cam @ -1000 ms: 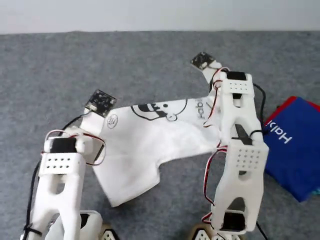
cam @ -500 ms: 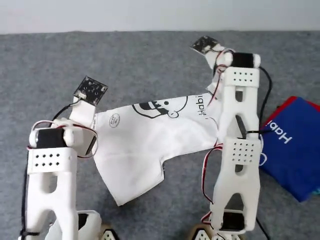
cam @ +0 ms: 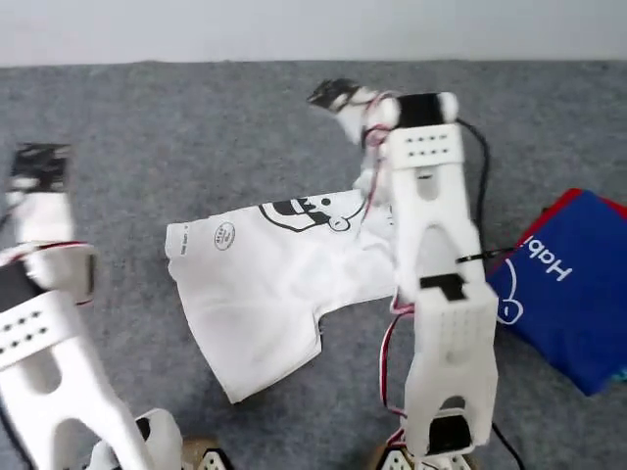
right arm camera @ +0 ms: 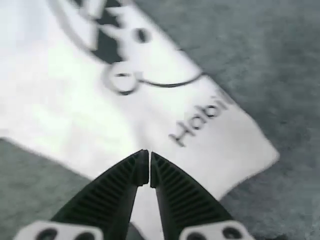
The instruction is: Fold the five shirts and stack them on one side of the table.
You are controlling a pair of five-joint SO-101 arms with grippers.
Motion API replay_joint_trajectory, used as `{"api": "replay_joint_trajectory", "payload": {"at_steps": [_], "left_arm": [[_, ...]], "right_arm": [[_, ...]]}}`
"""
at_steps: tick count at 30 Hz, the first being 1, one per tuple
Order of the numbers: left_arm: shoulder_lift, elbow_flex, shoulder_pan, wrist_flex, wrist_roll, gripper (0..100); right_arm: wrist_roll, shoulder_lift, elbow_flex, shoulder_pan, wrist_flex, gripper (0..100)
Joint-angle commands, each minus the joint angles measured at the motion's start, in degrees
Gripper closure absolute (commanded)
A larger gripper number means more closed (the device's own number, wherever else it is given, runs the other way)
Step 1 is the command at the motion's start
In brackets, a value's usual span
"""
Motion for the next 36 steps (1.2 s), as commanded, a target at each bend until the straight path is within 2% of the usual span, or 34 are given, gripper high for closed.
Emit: {"api": "replay_joint_trajectory", "payload": {"at_steps": [1, 3, 9, 17, 24, 29, 36], "left_arm": [[-1.6, -3.0, -8.0, -0.2, 0.4, 99], [-1.4, -2.7, -11.3, -1.1, 0.4, 99], [-1.1, -2.6, -17.1, -1.8, 0.4, 99], [-1.1, -2.6, -17.7, -1.8, 0.3, 99], [-1.4, -2.6, -17.7, -1.4, 0.2, 99], [-1.6, -2.6, -17.7, -1.4, 0.2, 99], [-1.6, -2.6, -17.8, -0.5, 0.2, 99]], "right_arm": [[-1.8, -11.8, 12.3, -7.4, 2.2, 98.6], [-3.3, -15.9, 18.3, -12.4, 2.2, 96.9], [-9.1, -25.1, 35.3, -28.0, 1.3, 81.9], [-12.3, -28.6, 52.0, -44.9, -11.5, 81.5], [-13.1, -28.5, 61.6, -47.3, -24.2, 81.5], [-13.0, -27.7, 65.2, -47.3, -26.8, 81.7], [-13.3, -19.2, 65.1, -47.1, -29.1, 82.5]]}}
